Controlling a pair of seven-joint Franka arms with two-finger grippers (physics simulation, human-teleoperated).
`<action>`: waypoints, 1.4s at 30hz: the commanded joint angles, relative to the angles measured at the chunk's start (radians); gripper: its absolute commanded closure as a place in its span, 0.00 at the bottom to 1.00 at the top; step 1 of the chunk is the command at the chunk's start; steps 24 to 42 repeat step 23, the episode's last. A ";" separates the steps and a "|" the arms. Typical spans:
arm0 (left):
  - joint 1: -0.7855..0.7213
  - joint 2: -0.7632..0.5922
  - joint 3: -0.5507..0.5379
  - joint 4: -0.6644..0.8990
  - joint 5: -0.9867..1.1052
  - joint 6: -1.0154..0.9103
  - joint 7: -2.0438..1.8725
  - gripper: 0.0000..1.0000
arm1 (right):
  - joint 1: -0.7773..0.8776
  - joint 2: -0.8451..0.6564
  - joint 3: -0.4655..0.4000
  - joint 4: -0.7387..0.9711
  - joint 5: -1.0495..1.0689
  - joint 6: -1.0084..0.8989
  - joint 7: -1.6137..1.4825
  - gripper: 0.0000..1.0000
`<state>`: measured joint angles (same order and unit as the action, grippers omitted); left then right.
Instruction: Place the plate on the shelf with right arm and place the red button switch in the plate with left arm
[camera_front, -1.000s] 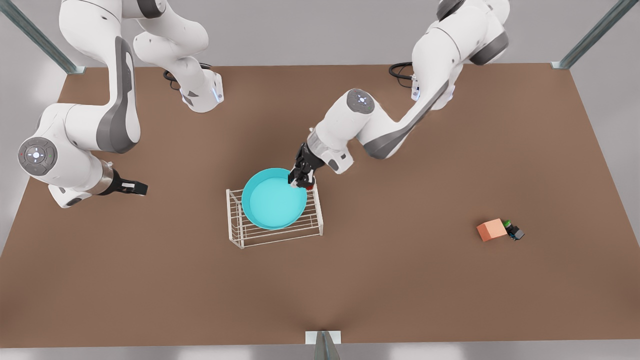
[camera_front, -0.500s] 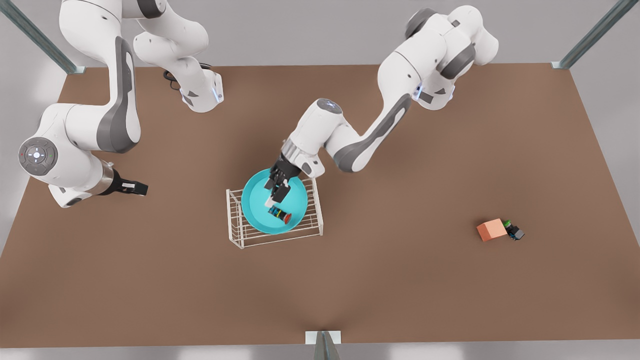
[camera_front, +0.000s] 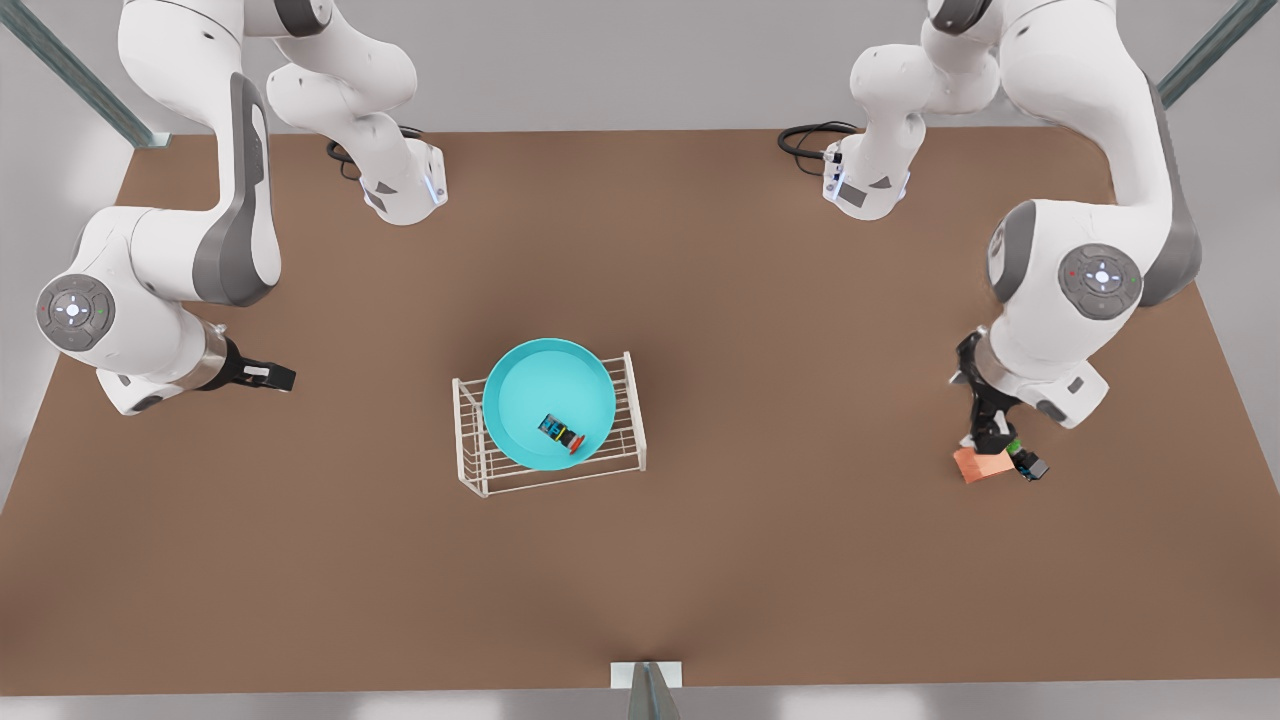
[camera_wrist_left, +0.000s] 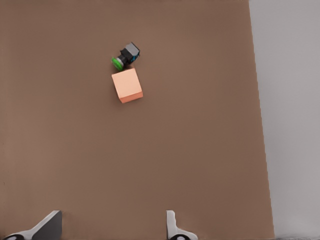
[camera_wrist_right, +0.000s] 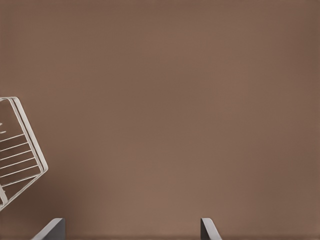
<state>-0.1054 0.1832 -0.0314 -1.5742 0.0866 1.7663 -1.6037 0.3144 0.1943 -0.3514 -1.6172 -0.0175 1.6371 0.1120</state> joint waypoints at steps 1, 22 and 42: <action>-0.005 -0.114 0.024 -0.160 -0.082 -0.080 1.703 0.00 | 0.000 -0.001 -0.001 0.000 0.001 0.000 0.003 0.00; 0.041 0.065 -0.021 0.071 -0.054 -0.094 1.697 0.00 | -0.023 0.011 -0.012 0.019 0.014 -0.002 -0.005 0.00; 0.039 0.065 -0.022 0.072 -0.056 -0.093 1.697 0.00 | -0.023 0.011 -0.012 0.020 0.014 -0.002 -0.005 0.00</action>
